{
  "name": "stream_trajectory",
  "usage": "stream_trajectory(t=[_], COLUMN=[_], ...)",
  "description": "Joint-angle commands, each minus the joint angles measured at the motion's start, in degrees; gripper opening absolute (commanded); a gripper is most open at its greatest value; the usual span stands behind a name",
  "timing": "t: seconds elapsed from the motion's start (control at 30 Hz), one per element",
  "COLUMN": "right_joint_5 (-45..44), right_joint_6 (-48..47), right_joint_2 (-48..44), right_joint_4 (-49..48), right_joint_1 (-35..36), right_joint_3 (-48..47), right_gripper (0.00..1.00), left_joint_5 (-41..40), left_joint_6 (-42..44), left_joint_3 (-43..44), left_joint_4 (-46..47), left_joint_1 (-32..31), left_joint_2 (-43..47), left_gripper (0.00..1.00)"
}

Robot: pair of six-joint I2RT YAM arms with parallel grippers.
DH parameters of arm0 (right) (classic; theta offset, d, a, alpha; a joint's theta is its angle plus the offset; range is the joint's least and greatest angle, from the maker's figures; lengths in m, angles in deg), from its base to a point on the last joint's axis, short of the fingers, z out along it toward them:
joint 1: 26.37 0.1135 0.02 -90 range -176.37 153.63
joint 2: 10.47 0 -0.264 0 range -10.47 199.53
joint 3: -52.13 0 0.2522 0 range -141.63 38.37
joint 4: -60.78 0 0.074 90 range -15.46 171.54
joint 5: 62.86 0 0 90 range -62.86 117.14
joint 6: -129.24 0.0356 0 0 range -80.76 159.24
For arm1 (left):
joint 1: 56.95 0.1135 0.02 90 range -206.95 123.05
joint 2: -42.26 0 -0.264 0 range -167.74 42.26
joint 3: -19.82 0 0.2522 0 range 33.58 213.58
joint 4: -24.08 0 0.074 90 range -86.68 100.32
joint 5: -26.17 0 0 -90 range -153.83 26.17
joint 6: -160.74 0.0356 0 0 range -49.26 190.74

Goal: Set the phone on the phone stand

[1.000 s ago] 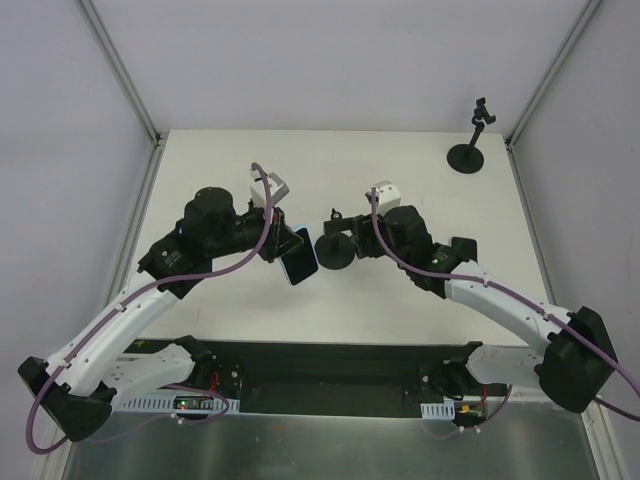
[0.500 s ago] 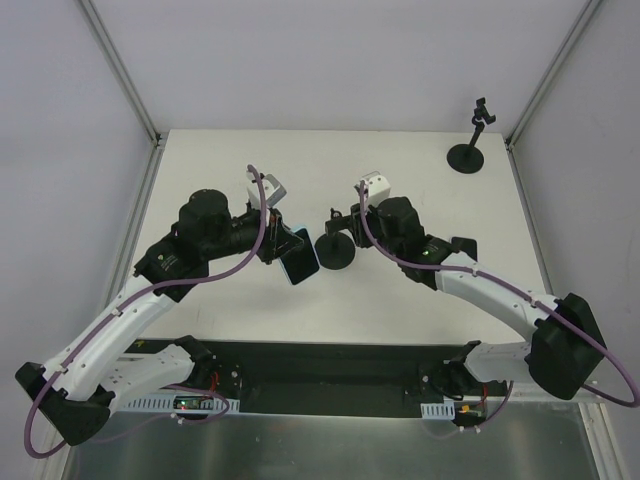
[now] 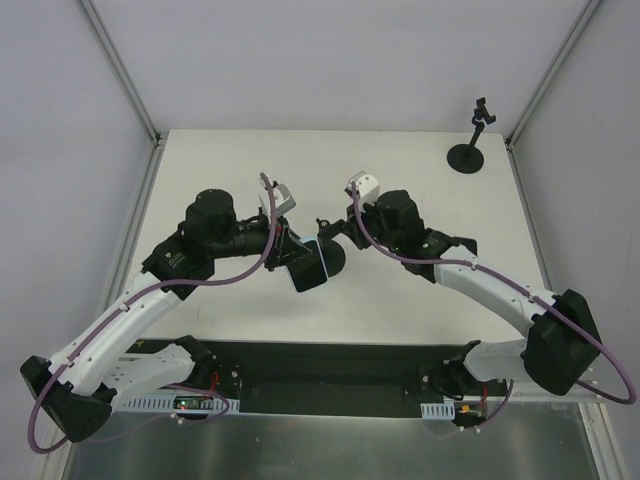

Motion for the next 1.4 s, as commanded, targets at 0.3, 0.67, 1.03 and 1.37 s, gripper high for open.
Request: stream_trajectory(t=[0.3,0.67,1.03,1.37], right_joint_5=[29.3,32.3,33.3,34.3], right_joint_6=[-2.3,-2.2,-2.3,-2.6], right_joint_2=[4.8,4.0,3.6,3.4], right_joint_4=[3.1,0.5,-0.2,-1.0], right_joint_1=[-4.9,-7.2,-7.7,-7.8], right_joint_3=[-7.8,-4.4,-3.9,-3.2], right_gripper=[0.01,0.01,0.01,0.01], left_joint_5=[25.6,31.5,37.4,40.9], left_joint_6=[21.7,29.1,27.2,28.0], left_joint_3=[7.9,17.1,23.5,22.8], left_joint_4=[10.6,10.7,10.2,8.9], left_joint_1=[-4.8,-1.6,3.7,6.1], left_joint_2=[-12.9,-26.9,-33.9,-35.4], left_gripper=[0.00,0.00,0.00,0.00])
